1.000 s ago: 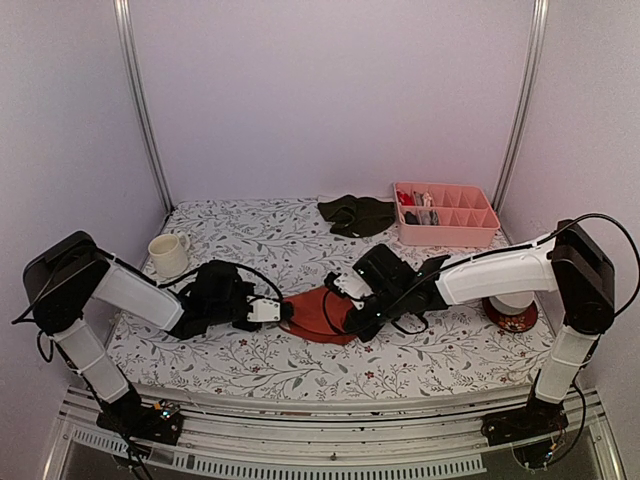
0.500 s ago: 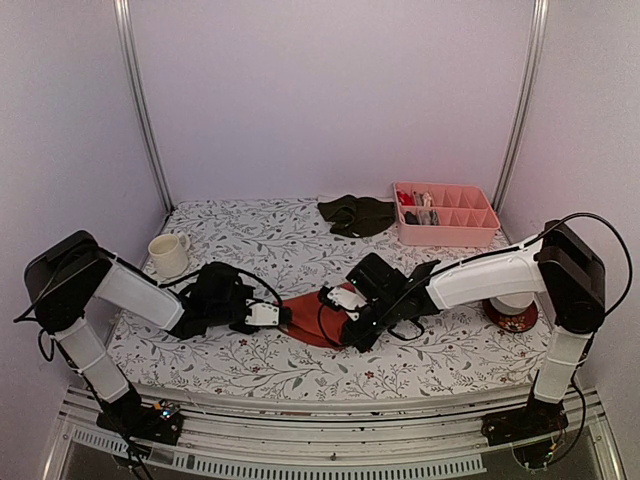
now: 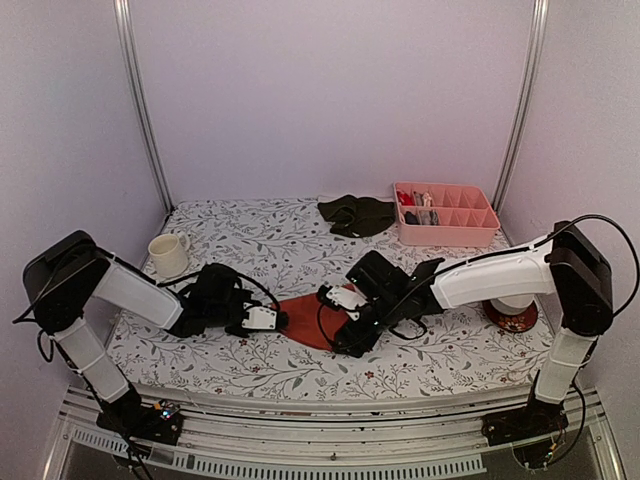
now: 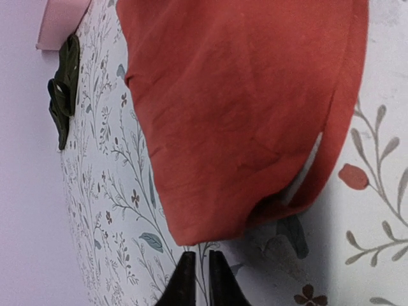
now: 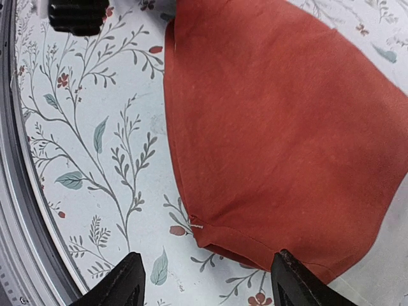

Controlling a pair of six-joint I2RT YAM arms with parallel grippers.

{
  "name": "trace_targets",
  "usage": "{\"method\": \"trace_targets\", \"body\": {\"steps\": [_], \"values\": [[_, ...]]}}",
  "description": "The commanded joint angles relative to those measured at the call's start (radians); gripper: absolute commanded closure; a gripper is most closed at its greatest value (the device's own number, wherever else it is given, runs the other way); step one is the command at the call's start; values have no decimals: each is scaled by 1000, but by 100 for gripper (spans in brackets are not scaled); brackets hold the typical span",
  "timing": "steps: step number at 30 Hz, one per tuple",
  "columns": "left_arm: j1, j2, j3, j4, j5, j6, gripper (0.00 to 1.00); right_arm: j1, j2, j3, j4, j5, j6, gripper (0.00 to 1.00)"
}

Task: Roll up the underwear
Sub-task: Adjust the underwear at the center of the board.

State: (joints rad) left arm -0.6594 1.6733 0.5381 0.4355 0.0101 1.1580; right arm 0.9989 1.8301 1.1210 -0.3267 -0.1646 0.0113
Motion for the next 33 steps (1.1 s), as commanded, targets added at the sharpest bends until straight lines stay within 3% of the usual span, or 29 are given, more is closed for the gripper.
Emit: {"method": "trace_targets", "body": {"steps": [1, 4, 6, 10, 17, 33], "values": [[21, -59, 29, -73, 11, -6, 72, -31, -98, 32, -9, 65, 18, 29], [41, -113, 48, -141, 52, -26, 37, -96, -121, 62, -26, 109, 51, 26], [64, -152, 69, -203, 102, -42, 20, -147, -118, 80, -32, 139, 75, 24], [124, -187, 136, -271, 215, -146, 4, -215, -60, 145, -49, 264, 106, 22], [124, -57, 243, -220, 146, -370, 2, -268, 102, 249, -69, 397, 120, 16], [6, 67, 227, -146, -18, -364, 2, -272, 212, 247, -82, 426, 104, 8]]}}
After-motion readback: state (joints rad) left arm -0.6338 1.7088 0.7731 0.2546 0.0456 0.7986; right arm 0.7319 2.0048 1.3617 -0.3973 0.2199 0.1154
